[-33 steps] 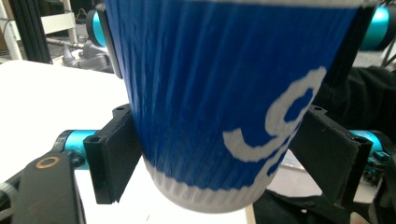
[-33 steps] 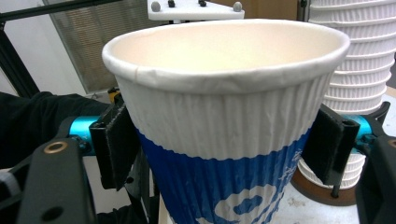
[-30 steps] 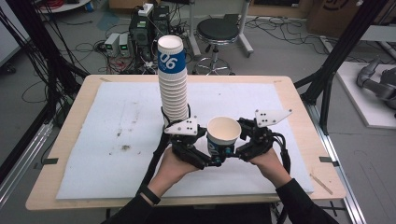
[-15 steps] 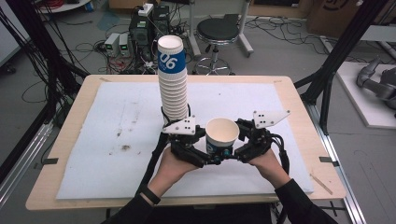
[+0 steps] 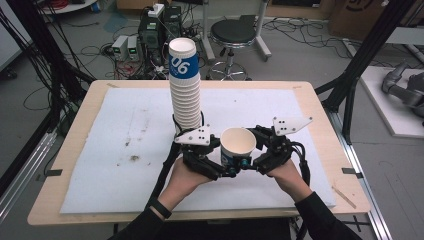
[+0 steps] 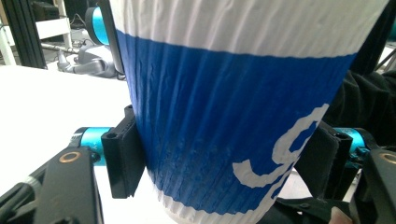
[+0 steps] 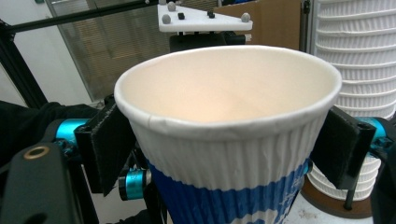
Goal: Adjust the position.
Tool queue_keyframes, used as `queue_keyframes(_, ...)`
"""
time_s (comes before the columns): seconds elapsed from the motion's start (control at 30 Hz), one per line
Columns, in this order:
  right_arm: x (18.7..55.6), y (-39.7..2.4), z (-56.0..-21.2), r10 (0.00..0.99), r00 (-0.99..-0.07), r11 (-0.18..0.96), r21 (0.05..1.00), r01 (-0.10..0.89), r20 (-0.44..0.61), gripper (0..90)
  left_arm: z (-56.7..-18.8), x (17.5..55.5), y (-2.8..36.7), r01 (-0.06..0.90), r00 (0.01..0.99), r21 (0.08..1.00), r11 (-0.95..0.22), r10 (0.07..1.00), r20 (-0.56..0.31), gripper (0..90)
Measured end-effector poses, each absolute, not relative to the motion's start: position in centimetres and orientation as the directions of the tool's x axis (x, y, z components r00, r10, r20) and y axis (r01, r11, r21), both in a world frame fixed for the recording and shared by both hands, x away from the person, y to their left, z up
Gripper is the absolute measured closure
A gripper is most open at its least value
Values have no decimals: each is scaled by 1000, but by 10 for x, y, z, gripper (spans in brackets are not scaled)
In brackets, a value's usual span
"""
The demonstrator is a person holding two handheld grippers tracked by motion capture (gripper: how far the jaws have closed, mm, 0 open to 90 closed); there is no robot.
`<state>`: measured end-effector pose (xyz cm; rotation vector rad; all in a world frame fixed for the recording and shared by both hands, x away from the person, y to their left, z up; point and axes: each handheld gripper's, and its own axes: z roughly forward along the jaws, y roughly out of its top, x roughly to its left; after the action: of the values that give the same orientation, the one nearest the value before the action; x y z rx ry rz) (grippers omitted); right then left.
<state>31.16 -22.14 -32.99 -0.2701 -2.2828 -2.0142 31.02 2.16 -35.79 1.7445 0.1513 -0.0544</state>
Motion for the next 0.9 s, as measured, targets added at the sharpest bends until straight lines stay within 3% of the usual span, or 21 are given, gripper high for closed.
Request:
queue_keyframes(0.37,314,-223,-330,71,-978,114,972,205,197,185,-359,311,21,138,989,975,-176,69,-127,271)
queue_keyframes(0.6,314,-224,-330,71,-979,118,973,200,193,193,-359,311,20,154,986,973,-174,96,-139,174)
queue_keyframes(0.9,316,-228,-329,93,-981,116,976,182,172,195,-355,310,27,140,987,973,-182,108,-122,169)
